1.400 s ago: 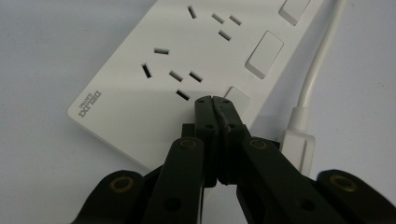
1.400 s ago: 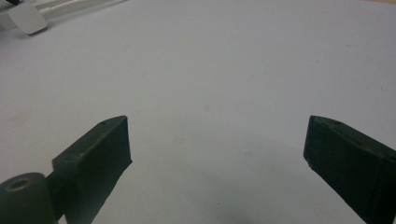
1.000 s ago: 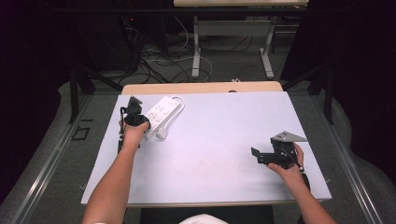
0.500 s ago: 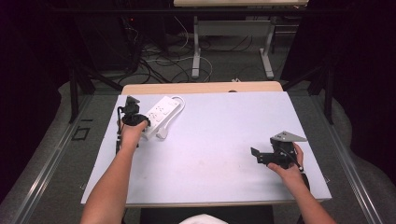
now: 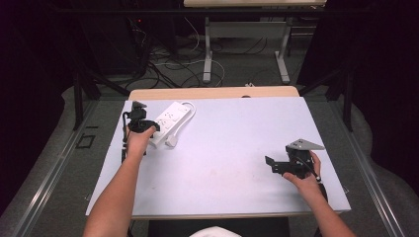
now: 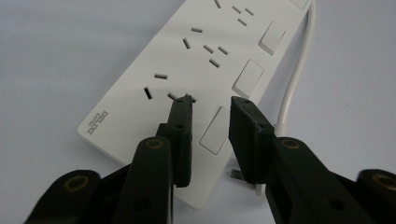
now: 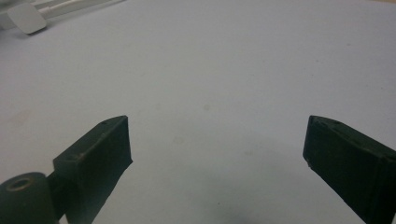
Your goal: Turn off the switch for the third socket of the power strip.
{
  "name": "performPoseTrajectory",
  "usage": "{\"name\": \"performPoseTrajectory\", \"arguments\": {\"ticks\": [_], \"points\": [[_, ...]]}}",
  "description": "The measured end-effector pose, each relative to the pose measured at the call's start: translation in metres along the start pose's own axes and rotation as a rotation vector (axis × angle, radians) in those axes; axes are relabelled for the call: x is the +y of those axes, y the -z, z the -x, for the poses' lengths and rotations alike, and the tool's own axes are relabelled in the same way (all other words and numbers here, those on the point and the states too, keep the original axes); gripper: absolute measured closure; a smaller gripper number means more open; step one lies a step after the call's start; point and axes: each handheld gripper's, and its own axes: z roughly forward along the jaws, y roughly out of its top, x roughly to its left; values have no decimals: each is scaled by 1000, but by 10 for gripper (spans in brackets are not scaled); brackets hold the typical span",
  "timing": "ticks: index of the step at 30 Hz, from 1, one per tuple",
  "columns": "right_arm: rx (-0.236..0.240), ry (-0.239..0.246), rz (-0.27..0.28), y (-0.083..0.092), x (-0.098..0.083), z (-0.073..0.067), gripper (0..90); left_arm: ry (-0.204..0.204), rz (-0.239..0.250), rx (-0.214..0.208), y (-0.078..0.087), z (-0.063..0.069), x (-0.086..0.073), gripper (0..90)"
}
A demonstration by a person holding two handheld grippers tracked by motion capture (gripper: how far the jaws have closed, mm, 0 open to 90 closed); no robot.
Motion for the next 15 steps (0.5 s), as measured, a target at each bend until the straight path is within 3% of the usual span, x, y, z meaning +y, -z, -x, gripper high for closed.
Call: {"name": "performPoseTrajectory", "arguments": {"ticks": [15], "points": [[1,0,2,0,0,0,69,-30,46,0,4,-2,1,547]]}}
